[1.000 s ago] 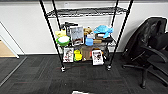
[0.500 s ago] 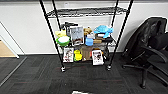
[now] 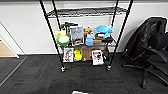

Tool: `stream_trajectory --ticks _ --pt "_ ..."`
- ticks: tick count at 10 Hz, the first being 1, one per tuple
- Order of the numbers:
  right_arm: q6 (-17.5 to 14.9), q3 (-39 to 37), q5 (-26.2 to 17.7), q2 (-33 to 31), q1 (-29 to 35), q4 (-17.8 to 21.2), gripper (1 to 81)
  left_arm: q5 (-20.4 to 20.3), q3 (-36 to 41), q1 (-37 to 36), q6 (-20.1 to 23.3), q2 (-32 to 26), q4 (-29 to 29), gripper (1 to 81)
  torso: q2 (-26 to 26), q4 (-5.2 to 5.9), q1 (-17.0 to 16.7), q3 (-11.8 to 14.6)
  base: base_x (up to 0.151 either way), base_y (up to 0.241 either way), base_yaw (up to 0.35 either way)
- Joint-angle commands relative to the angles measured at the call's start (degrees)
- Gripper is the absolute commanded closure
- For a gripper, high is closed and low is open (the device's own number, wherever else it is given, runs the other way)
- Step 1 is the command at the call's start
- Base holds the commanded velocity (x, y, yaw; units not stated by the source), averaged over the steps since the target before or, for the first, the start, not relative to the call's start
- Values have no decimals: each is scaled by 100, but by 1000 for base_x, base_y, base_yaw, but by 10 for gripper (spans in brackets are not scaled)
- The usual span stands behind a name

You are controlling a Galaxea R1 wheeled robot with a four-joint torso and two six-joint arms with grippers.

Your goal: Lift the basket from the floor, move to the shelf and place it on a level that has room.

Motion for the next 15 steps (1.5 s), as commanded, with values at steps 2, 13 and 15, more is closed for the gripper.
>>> stream_trajectory --ticks 2,13,15 --pt "66 412 -236 -177 588 179 811 704 390 -431 -120 -167 -388 811 0 0 0 0 0 0 0" --pt "602 2216 -209 -1154 975 144 811 634 2458 -650 -234 -1231 -1024 811 1436 0 -898 -4 0 0 0" --pt "602 2348 -201 -1207 1027 136 811 643 2458 -765 -243 -1187 -1033 811 1823 0 -1141 -6 0 0 0"
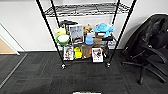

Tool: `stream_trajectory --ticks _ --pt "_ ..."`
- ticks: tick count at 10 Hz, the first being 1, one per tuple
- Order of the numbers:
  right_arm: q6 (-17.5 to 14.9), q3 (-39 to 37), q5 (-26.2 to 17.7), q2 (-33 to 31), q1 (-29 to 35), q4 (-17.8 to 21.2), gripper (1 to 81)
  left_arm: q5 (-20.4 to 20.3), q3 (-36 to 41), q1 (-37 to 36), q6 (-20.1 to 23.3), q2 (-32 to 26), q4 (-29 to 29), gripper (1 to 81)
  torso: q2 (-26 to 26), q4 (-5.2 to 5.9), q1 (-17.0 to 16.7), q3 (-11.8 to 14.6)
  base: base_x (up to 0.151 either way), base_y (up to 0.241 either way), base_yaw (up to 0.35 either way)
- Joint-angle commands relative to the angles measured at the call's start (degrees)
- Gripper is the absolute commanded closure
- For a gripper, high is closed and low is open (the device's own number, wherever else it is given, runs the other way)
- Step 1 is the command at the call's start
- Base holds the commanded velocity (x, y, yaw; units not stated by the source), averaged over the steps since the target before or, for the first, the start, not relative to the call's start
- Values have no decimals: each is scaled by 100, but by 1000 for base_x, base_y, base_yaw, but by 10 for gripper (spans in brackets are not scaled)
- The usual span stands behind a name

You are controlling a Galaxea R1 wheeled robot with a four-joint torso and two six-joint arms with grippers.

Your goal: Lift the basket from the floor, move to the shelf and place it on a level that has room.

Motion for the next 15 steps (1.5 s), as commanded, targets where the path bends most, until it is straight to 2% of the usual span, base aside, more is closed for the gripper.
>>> stream_trajectory --ticks 1,5,6,7,9,12,15 --pt "115 407 -97 -22 634 125 811 266 188 -693 -74 1 -202 811 560 0 -362 0 0 0 0" --pt "115 363 -106 -57 792 134 811 318 223 -912 -74 -34 -413 811 1329 0 -850 -5 0 0 0" --pt "115 363 -106 -84 872 151 811 344 223 -939 -74 -26 -413 811 1533 0 -979 327 0 0 0" --pt "115 363 -124 -101 916 160 811 345 223 -965 -74 -17 -422 811 1697 0 -1084 538 0 0 0" --pt "115 354 -168 -101 977 151 811 353 249 -1036 -74 -17 -440 811 1992 0 -1270 755 0 0 0" --pt "115 345 -194 -154 1004 160 811 441 266 -1053 -74 -87 -483 811 2575 0 -1650 1291 0 0 0" --pt "185 486 -141 -383 934 160 811 441 750 -1053 -74 -456 -624 811 3148 0 -2026 1821 0 0 0"
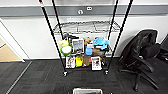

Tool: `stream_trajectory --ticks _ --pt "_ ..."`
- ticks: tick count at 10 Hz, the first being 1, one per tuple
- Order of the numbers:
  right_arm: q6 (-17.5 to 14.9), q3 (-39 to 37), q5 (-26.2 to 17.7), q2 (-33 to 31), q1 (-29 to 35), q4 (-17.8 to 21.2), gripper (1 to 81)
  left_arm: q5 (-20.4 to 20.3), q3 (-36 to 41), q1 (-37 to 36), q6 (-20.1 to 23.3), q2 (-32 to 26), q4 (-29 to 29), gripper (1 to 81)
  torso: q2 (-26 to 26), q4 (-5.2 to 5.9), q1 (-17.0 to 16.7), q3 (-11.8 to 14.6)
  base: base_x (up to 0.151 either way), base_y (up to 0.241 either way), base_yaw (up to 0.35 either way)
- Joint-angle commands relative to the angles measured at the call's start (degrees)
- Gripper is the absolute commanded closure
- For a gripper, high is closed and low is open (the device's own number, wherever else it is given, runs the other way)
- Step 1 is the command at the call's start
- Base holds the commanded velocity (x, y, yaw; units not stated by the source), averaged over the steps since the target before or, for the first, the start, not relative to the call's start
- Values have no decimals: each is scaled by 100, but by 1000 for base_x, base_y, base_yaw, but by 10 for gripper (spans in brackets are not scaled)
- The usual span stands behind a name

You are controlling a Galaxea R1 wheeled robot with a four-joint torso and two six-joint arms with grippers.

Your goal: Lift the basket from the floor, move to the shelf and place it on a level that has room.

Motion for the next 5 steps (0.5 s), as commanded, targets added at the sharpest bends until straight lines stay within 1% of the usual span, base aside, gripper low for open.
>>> stream_trajectory --ticks 1,2,5 --pt "139 480 29 -293 619 160 811 210 576 -673 -17 -376 -347 811 553 0 -356 518 0 0 0" --pt "234 663 38 -423 601 143 811 210 689 -673 -17 -437 -373 811 750 0 -485 701 0 0 0" --pt "262 848 143 -670 496 151 811 210 760 -620 -17 -525 -417 811 1329 0 -868 1246 0 0 0"
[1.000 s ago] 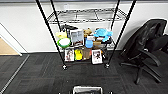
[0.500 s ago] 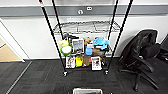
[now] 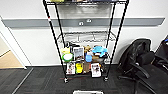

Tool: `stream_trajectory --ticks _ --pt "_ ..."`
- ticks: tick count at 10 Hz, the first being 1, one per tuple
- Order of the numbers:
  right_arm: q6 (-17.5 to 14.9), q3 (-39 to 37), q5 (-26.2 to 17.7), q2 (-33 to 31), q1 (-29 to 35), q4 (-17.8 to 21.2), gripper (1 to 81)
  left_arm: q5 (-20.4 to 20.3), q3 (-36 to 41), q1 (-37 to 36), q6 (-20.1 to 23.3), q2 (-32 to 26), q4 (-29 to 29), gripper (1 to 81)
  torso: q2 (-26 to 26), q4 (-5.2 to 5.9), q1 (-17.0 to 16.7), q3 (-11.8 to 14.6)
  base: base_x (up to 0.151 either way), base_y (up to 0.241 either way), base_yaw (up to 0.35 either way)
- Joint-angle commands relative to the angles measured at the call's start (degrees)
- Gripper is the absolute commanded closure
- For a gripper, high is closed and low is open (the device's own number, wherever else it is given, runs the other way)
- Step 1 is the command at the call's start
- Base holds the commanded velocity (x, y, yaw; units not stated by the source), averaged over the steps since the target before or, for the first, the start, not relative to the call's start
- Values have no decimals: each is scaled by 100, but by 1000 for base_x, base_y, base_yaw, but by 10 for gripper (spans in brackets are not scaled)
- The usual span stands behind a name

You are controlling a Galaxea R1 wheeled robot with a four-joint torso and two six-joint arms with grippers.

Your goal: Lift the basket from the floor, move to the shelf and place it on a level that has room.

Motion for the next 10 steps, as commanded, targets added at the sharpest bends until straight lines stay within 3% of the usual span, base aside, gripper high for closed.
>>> stream_trajectory --ticks 1,2,5,8,10 --pt "94 403 83 -252 644 140 811 183 234 -725 -15 -157 -171 811 553 0 -356 336 0 0 0" --pt "121 475 82 -217 670 131 811 174 287 -725 -15 -131 -171 811 741 0 -481 162 0 0 0" --pt "113 352 3 20 775 70 811 165 313 -751 -15 -51 -162 811 1194 0 -785 376 0 0 0" --pt "112 211 -32 275 934 52 811 174 348 -839 -32 2 -171 811 1760 0 -1152 382 0 0 0" --pt "112 194 -32 284 916 43 811 174 410 -866 -41 1 -171 811 2145 0 -1401 730 0 0 0"
